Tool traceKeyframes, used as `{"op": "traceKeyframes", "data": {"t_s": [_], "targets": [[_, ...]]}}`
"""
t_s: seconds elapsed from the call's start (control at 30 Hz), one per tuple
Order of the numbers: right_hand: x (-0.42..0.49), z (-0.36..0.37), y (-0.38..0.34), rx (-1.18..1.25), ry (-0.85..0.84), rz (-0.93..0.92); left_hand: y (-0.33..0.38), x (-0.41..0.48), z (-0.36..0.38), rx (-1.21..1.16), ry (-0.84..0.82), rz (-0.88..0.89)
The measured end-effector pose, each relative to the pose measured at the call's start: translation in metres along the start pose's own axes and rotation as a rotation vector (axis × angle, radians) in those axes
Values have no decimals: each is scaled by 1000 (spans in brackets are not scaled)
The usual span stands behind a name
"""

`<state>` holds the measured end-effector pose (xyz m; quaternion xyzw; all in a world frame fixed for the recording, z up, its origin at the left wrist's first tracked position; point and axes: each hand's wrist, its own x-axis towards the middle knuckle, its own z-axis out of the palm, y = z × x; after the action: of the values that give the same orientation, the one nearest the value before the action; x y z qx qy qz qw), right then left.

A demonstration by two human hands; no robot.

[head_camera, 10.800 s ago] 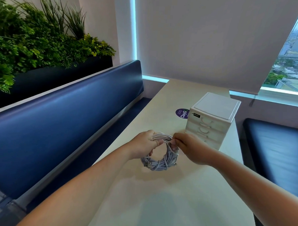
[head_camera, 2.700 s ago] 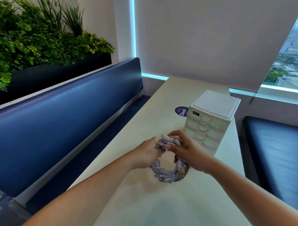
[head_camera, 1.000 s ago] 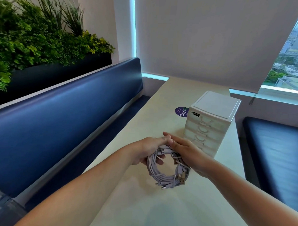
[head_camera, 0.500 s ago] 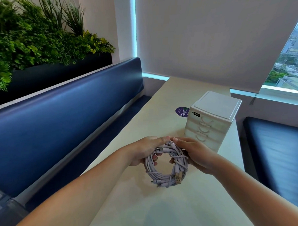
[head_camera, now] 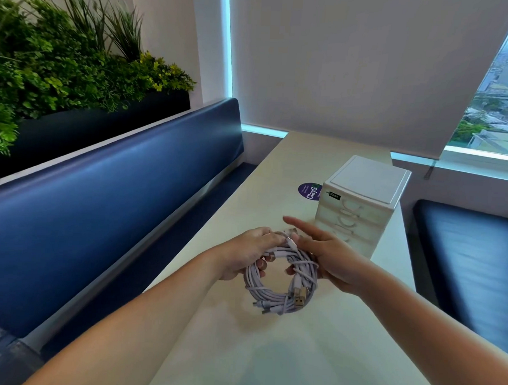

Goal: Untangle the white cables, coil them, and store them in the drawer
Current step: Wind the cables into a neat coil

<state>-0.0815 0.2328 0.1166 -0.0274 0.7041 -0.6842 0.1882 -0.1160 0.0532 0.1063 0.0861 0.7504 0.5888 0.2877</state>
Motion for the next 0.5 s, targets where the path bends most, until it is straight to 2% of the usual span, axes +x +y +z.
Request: {"op": "traceKeyframes", "data": {"t_s": [0.2, 0.33, 0.4, 0.5], "targets": [[3, -4, 1, -193, 83, -9, 5, -6, -3, 22, -117, 11], [8, -4, 0, -359, 231, -145, 2, -9, -2, 27, -175, 21], [9, -4, -1, -374, 269, -193, 2, -9, -1, 6, -167, 26], [11, -8, -3, -273, 278, -182, 4, -7, -2, -24, -138, 34]]}}
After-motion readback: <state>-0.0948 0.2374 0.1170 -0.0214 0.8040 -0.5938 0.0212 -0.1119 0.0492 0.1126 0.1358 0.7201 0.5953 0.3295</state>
